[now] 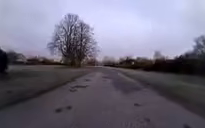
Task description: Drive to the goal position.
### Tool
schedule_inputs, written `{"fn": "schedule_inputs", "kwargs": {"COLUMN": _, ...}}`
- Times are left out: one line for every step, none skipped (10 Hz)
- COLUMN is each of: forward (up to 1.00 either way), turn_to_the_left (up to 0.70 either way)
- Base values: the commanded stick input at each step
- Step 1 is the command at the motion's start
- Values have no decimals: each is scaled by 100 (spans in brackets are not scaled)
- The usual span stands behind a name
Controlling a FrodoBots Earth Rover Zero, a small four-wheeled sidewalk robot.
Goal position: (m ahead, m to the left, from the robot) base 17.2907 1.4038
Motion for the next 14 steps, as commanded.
{"fn": "schedule_inputs", "kwargs": {"forward": 85, "turn_to_the_left": 0}}
{"fn": "schedule_inputs", "kwargs": {"forward": 85, "turn_to_the_left": 0}}
{"fn": "schedule_inputs", "kwargs": {"forward": 85, "turn_to_the_left": 0}}
{"fn": "schedule_inputs", "kwargs": {"forward": 85, "turn_to_the_left": 0}}
{"fn": "schedule_inputs", "kwargs": {"forward": 85, "turn_to_the_left": 0}}
{"fn": "schedule_inputs", "kwargs": {"forward": 85, "turn_to_the_left": 0}}
{"fn": "schedule_inputs", "kwargs": {"forward": 85, "turn_to_the_left": 0}}
{"fn": "schedule_inputs", "kwargs": {"forward": 85, "turn_to_the_left": 0}}
{"fn": "schedule_inputs", "kwargs": {"forward": 85, "turn_to_the_left": 0}}
{"fn": "schedule_inputs", "kwargs": {"forward": 85, "turn_to_the_left": 0}}
{"fn": "schedule_inputs", "kwargs": {"forward": 85, "turn_to_the_left": 0}}
{"fn": "schedule_inputs", "kwargs": {"forward": 85, "turn_to_the_left": 0}}
{"fn": "schedule_inputs", "kwargs": {"forward": 85, "turn_to_the_left": 0}}
{"fn": "schedule_inputs", "kwargs": {"forward": 85, "turn_to_the_left": 0}}
